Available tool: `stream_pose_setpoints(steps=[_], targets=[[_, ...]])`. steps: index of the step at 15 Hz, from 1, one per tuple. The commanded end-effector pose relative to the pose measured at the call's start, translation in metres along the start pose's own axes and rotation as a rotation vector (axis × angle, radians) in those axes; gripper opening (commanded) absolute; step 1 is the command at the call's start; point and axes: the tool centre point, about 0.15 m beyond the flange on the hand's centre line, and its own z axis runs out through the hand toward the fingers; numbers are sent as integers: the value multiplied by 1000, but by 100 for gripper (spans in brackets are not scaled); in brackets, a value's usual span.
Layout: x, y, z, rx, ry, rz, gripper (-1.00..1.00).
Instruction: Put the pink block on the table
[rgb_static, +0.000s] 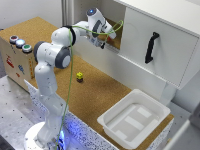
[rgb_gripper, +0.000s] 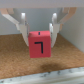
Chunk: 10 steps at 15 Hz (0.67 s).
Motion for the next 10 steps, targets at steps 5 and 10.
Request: stream_pose_setpoints(steps=[5,10], targets=[[-64,86,-37,51,39,-29,-100],[-106,119,-38,158,-31,-136,-100]])
